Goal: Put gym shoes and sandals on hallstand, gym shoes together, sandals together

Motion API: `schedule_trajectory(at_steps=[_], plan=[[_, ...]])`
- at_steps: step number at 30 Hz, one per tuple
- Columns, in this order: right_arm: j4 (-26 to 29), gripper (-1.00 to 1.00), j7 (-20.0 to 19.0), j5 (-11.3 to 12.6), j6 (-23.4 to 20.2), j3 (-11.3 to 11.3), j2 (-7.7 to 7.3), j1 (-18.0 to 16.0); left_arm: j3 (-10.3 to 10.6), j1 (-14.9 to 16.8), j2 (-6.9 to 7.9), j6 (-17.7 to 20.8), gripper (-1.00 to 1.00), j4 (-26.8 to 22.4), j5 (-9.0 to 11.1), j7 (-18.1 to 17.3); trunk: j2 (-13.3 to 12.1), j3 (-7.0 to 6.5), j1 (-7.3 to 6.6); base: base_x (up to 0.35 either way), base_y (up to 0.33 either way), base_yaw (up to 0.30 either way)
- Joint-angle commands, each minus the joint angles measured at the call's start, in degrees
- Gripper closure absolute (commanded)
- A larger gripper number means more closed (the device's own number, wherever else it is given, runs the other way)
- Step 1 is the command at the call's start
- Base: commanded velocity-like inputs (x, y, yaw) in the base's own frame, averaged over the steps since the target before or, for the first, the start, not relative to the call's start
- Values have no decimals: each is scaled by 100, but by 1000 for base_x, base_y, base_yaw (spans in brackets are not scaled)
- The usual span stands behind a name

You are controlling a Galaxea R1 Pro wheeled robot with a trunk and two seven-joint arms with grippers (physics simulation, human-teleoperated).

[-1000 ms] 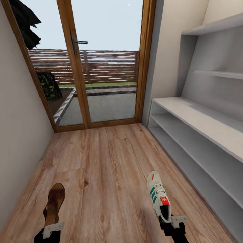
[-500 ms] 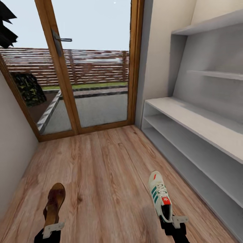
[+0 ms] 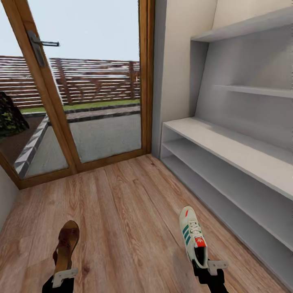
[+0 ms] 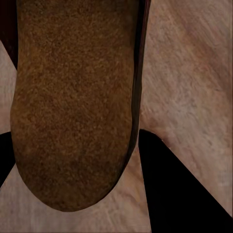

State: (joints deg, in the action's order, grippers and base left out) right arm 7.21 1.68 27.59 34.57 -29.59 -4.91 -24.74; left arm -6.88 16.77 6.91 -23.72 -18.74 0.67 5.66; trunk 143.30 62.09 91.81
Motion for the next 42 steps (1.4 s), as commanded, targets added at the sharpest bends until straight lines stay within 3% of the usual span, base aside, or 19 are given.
schedule_trajectory(at_steps=[1,28,42], plan=[[0,100,17,36,14,-47,-1,-4,1,2,-13,-22,100,2,-19,14,2,5,2,298,216,-268],[0,100,17,44,14,-47,-1,-4,2,2,-32,-28,100,2,-36,14,2,46,2,264,243,-268],[0,100,17,44,14,-47,-1,-4,2,2,-32,-28,100,2,-41,14,2,75,2,58,296,-268]])
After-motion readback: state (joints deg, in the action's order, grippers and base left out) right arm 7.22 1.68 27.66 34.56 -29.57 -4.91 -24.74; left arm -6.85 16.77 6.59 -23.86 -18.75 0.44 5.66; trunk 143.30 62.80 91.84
